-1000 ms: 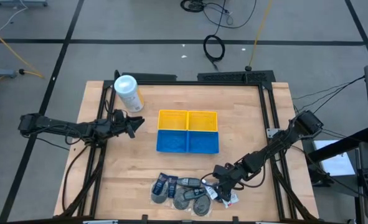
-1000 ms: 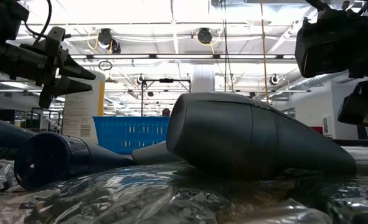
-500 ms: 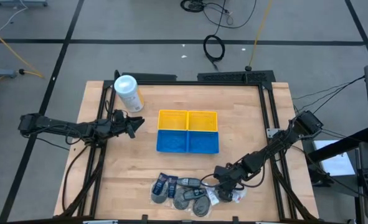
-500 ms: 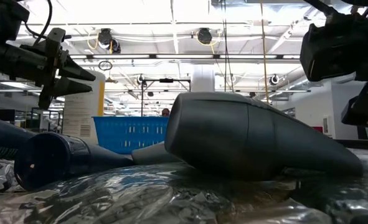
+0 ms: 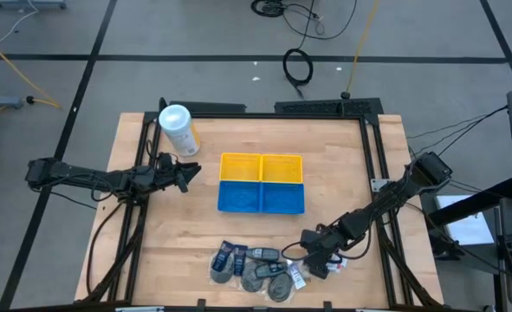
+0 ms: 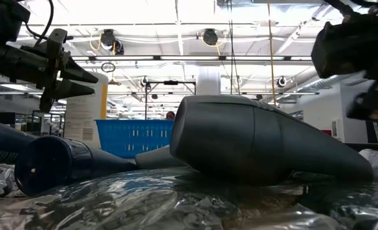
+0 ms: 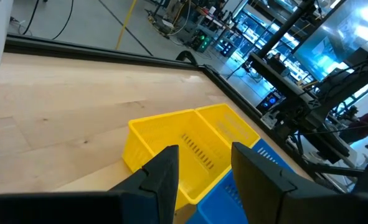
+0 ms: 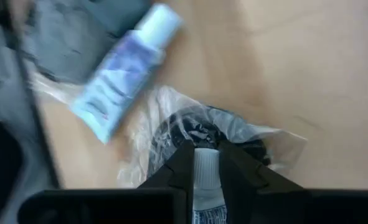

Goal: Pick & Place Travel size toiletries
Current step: Put the middle toothpaste into the right yellow bin

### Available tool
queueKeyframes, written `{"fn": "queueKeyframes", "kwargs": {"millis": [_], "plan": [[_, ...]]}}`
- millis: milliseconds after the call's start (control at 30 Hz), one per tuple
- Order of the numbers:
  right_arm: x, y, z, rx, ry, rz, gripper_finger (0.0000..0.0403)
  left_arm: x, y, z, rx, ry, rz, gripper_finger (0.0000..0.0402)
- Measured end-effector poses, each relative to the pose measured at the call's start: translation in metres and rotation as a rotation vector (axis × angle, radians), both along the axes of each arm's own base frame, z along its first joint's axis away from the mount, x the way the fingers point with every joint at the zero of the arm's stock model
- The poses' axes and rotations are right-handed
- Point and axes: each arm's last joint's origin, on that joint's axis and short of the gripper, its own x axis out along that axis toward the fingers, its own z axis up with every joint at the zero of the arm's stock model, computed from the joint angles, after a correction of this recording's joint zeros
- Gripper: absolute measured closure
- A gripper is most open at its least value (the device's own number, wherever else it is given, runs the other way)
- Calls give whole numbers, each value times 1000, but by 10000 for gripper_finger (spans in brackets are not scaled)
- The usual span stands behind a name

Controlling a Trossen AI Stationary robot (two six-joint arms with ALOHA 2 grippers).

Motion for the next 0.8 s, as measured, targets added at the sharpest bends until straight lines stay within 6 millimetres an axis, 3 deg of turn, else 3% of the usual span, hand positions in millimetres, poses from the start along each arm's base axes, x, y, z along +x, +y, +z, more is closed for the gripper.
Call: {"fn": "queueKeyframes", "kwargs": {"millis": [400,800], "plan": [[4,-29,35,-78,-165,-9,364,0,0,0,3,1,0,256],[22,-81,65,-180,-391,-6,364,0,0,0,3,1,0,256]]}}
